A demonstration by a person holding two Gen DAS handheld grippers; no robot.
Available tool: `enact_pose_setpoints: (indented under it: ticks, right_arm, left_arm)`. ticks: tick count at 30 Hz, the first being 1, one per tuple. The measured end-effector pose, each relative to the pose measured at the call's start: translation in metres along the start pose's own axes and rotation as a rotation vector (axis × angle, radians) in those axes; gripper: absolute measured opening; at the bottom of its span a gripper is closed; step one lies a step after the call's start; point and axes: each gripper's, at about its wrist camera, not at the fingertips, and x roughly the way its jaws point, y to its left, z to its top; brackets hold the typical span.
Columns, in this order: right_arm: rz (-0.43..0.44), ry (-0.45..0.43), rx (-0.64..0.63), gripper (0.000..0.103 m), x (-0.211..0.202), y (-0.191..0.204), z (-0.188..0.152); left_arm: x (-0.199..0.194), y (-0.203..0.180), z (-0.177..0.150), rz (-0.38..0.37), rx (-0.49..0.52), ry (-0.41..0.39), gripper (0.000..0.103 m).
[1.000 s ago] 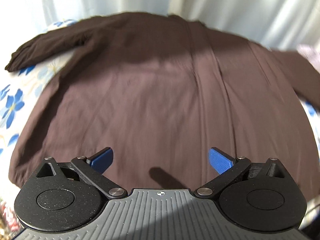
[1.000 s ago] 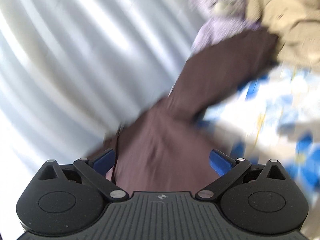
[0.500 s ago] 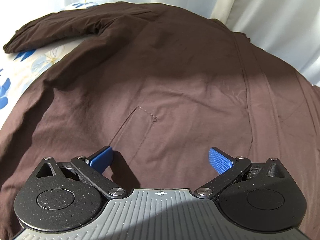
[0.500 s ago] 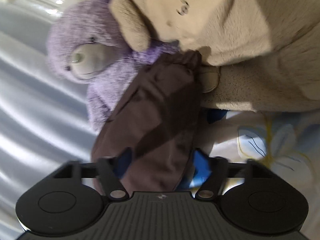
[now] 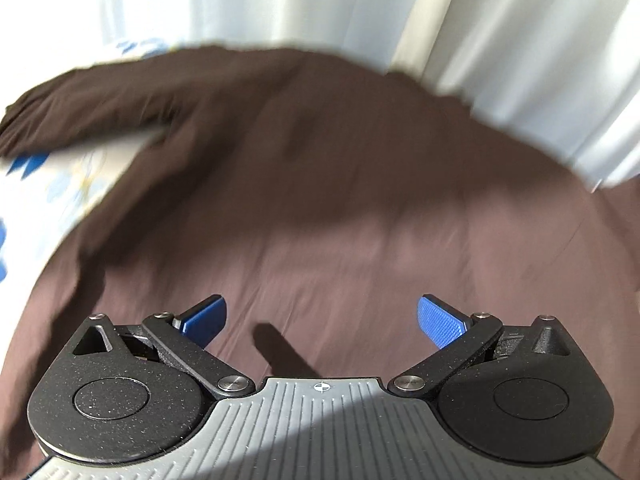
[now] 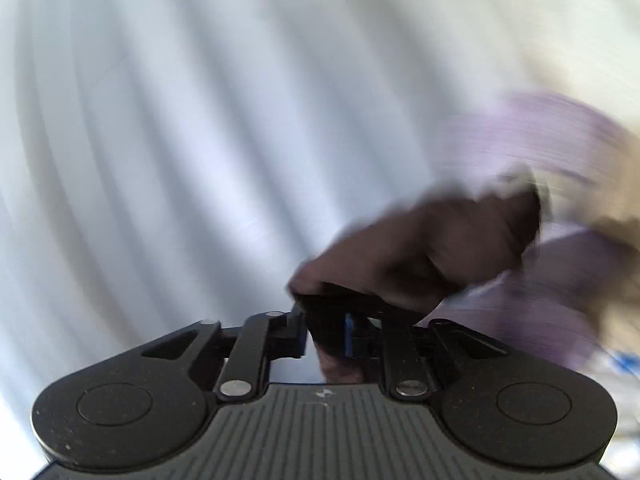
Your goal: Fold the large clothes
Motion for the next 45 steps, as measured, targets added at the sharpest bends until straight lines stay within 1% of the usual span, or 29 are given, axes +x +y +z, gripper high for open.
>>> enact_pose_setpoints:
  ticks: [1,2,3,4,6,7,9,12,14,15,16,18,20,22,23,24,25,26,27,29,32,33,35,36,37,39,40,42,45]
  right_arm:
    - [0.050,0.048,-0.101,0.036,0.010,0.035,-0.010]
    - [0.115,0.116,-0.182,0.046,0.021,0.065,-0.022]
    - [0.178,0.189,-0.237,0.072,0.029,0.088,-0.036]
    - [0.230,0.243,-0.268,0.084,0.034,0.104,-0.050]
    - [0.287,0.293,-0.285,0.084,0.034,0.115,-0.072]
    - [0.294,0.311,-0.273,0.085,0.034,0.112,-0.079]
    - [0.264,0.349,-0.197,0.085,0.036,0.094,-0.086]
    - [0.195,0.411,-0.010,0.084,0.046,0.050,-0.092]
    - [0.169,0.427,0.111,0.076,0.047,0.022,-0.098]
    - [0.162,0.438,0.165,0.064,0.048,0.012,-0.101]
    - [0.161,0.448,0.202,0.057,0.048,0.004,-0.105]
    - [0.152,0.430,0.264,0.052,0.037,-0.007,-0.115]
    - [0.150,0.412,0.296,0.051,0.033,-0.015,-0.122]
    - [0.133,0.404,0.330,0.050,0.036,-0.025,-0.126]
    - [0.127,0.404,0.344,0.050,0.034,-0.024,-0.129]
    - [0.127,0.407,0.354,0.050,0.032,-0.027,-0.130]
    - [0.127,0.414,0.356,0.050,0.035,-0.027,-0.132]
    - [0.127,0.421,0.350,0.050,0.039,-0.025,-0.134]
    - [0.136,0.423,0.344,0.051,0.041,-0.022,-0.135]
    - [0.154,0.411,0.337,0.051,0.047,-0.016,-0.131]
    - [0.176,0.369,0.366,0.051,0.061,-0.014,-0.117]
    - [0.154,0.359,0.368,0.048,0.068,-0.013,-0.113]
    - [0.073,0.373,0.303,0.033,0.088,-0.007,-0.112]
    - [0.042,0.393,0.276,0.021,0.099,-0.005,-0.116]
    - [0.014,0.423,0.245,0.014,0.112,-0.003,-0.123]
    - [-0.013,0.465,0.232,0.008,0.127,-0.003,-0.141]
    - [-0.014,0.461,0.219,0.004,0.130,-0.003,-0.148]
    - [-0.010,0.434,0.180,0.000,0.128,-0.002,-0.156]
    - [0.011,0.399,0.127,0.000,0.122,-0.002,-0.162]
  left_arm:
    - [-0.001,0.002,0.007,-0.023,-0.016,-0.018,0.103]
    - [-0.002,0.004,0.017,-0.055,-0.037,-0.040,0.103]
    - [-0.002,0.005,0.025,-0.084,-0.054,-0.058,0.103]
    - [0.000,0.007,0.033,-0.113,-0.068,-0.075,0.103]
    - [0.006,0.007,0.047,-0.175,-0.080,-0.089,0.103]
    - [0.011,0.005,0.053,-0.197,-0.088,-0.090,0.103]
    - [0.023,0.000,0.062,-0.273,-0.092,-0.085,0.103]
    - [0.053,-0.016,0.075,-0.358,-0.086,-0.049,0.103]
    - [0.079,-0.029,0.082,-0.400,-0.089,0.003,0.103]
    - [0.091,-0.035,0.086,-0.413,-0.089,0.027,0.102]
    - [0.103,-0.042,0.089,-0.407,-0.088,0.052,0.099]
    - [0.123,-0.050,0.091,-0.373,-0.077,0.091,0.077]
    - [0.137,-0.057,0.093,-0.369,-0.078,0.122,0.071]
    - [0.150,-0.059,0.096,-0.392,-0.080,0.145,0.049]
    - [0.153,-0.064,0.098,-0.392,-0.077,0.151,0.046]
    - [0.152,-0.066,0.100,-0.386,-0.067,0.139,0.037]
    - [0.148,-0.070,0.103,-0.380,-0.045,0.118,0.030]
    - [0.144,-0.069,0.106,-0.374,-0.032,0.100,0.019]
    - [0.140,-0.070,0.111,-0.364,-0.028,0.081,0.016]
    - [0.131,-0.072,0.120,-0.354,-0.023,0.029,0.015]
    - [0.124,-0.080,0.130,-0.306,0.042,-0.046,0.015]
    - [0.126,-0.083,0.131,-0.289,0.058,-0.056,0.015]
    - [0.129,-0.090,0.128,-0.243,0.104,-0.075,0.015]
    - [0.132,-0.093,0.125,-0.220,0.126,-0.085,0.015]
    - [0.138,-0.096,0.122,-0.197,0.145,-0.090,0.015]
    - [0.147,-0.097,0.115,-0.166,0.159,-0.089,0.019]
    - [0.149,-0.097,0.112,-0.159,0.165,-0.096,0.021]
    - [0.145,-0.093,0.108,-0.135,0.179,-0.113,0.033]
    - [0.131,-0.085,0.106,-0.110,0.151,-0.130,0.035]
